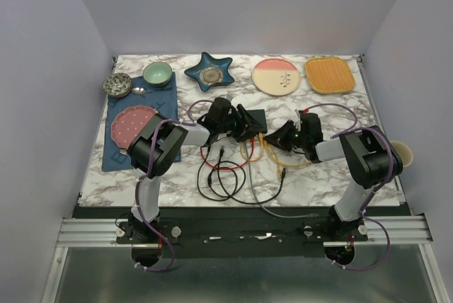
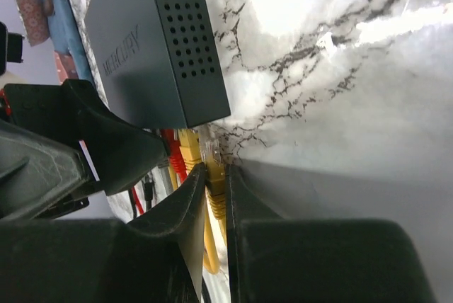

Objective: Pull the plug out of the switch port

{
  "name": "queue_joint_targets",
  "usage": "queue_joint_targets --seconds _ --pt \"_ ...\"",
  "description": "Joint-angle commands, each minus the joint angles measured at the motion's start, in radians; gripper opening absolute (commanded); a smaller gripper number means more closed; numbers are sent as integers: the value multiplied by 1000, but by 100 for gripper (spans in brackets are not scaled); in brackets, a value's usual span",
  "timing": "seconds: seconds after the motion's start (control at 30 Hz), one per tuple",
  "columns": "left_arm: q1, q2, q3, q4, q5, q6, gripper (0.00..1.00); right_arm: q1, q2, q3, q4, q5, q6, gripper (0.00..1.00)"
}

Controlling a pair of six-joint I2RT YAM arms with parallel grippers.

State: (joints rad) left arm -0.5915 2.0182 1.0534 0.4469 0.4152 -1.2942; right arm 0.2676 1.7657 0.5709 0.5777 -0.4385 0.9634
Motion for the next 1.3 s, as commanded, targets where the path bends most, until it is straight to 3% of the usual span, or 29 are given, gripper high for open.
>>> queue_joint_targets --seconds 0.0,0.23,0.4,0.5,0.53,0.57,0.67,0.77,0.87,0.97,1.1,1.27 --pt "13 31 -7 -73 -104 13 69 13 -23 -49 -99 -9 -38 1" --pt "18 22 -21 -51 -121 7 69 12 -138 -82 -159 36 -54 1" --pt "51 -19 -70 -39 -125 10 69 13 -366 -65 -479 323 -133 1" --pt "76 -49 -93 -24 -125 12 69 12 -469 -81 -516 411 -156 1" --pt "78 -58 -95 -13 -124 13 69 12 -472 -68 -521 406 -169 4" --pt "81 -61 -93 -7 -115 13 69 10 -462 -48 -532 393 -181 26" --pt "79 -67 -87 33 -87 10 69 12 -439 -8 -533 357 -190 58" --pt "79 -91 -89 59 -76 21 69 13 -376 14 -405 238 -178 71" --pt "79 -107 -92 67 -70 24 69 15 -295 37 -279 117 -144 70" --pt "79 -113 -96 85 -59 15 69 16 -217 69 -176 21 -94 61" --pt "82 -169 -116 99 -73 9 69 22 -79 83 -33 -74 -28 43" --pt "94 -196 -69 -2 -82 58 69 28 -9 104 -33 -75 -11 42"
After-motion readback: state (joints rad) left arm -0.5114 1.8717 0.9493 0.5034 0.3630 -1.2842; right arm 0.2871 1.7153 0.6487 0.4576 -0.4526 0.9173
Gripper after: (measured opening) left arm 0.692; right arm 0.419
